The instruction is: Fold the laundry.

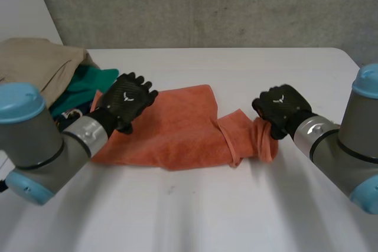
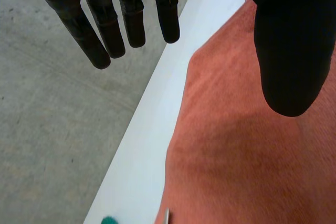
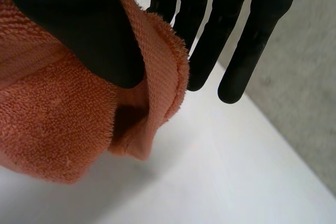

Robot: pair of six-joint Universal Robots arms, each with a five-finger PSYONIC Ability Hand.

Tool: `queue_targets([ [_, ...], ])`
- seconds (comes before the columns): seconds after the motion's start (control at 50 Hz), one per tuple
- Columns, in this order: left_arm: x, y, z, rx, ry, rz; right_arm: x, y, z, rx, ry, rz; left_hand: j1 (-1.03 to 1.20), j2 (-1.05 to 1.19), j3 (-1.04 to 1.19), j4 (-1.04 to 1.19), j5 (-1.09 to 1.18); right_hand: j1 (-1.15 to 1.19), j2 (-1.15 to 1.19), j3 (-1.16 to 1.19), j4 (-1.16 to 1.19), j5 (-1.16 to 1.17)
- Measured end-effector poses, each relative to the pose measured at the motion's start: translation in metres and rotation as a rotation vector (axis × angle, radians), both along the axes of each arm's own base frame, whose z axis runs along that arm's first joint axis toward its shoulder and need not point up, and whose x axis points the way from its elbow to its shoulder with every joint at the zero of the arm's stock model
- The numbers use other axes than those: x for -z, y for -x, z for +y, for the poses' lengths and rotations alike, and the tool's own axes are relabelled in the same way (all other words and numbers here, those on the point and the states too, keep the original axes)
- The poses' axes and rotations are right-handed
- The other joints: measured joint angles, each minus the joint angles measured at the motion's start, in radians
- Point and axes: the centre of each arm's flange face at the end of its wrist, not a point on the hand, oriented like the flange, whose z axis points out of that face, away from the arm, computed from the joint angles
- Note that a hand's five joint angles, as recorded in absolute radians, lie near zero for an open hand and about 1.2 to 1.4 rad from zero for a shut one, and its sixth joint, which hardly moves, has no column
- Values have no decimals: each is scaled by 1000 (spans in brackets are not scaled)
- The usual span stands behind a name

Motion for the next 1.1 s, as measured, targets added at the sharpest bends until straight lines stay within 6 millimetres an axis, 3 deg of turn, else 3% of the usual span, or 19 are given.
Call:
queue_targets([
  [0.04,-2,3,-1,6,-4,-1,-6,-1,3,-9,11,-7,0,0,0,0,0,0,0,0,1,0],
  [0.22,-4,50,-7,122,-121,19,-69,-6,29,-81,118,-105,0,0,0,0,1,0,0,0,2,0],
  [0.4,23,111,7,262,-262,5,-130,-6,68,-195,180,-258,31,31,32,34,42,0,0,0,3,0],
  [0.42,26,115,8,267,-267,2,-132,-6,70,-202,181,-268,69,70,72,74,83,0,0,0,3,0],
  [0.46,29,121,11,279,-274,-3,-137,-4,74,-212,180,-291,365,323,324,331,336,0,0,0,3,0],
  [0.5,29,126,12,280,-255,1,-139,-2,72,-209,172,-311,727,690,672,686,681,0,0,0,3,0],
  [0.54,25,128,8,264,-224,13,-138,0,66,-195,164,-316,758,752,743,761,749,0,0,0,4,0],
  [0.66,-30,117,-41,25,56,182,-118,15,19,-91,137,-297,758,806,798,818,769,0,0,1,5,0],
  [0.72,-89,95,-67,-125,252,352,-109,25,-23,-9,149,-287,758,807,798,819,769,0,0,1,5,0],
  [0.82,-164,60,-67,-228,445,522,-112,30,-75,110,220,-345,758,808,798,819,769,0,0,5,5,0],
  [0.88,-177,46,-55,-255,461,536,-112,29,-96,151,242,-400,758,808,798,819,769,0,0,5,5,0],
  [0.96,-151,38,-36,-270,379,473,-98,22,-113,160,201,-456,758,811,803,822,769,0,0,5,6,9],
  [1.1,-39,37,9,-300,123,228,-36,10,-123,171,28,-457,758,811,803,823,769,0,0,5,6,9],
])
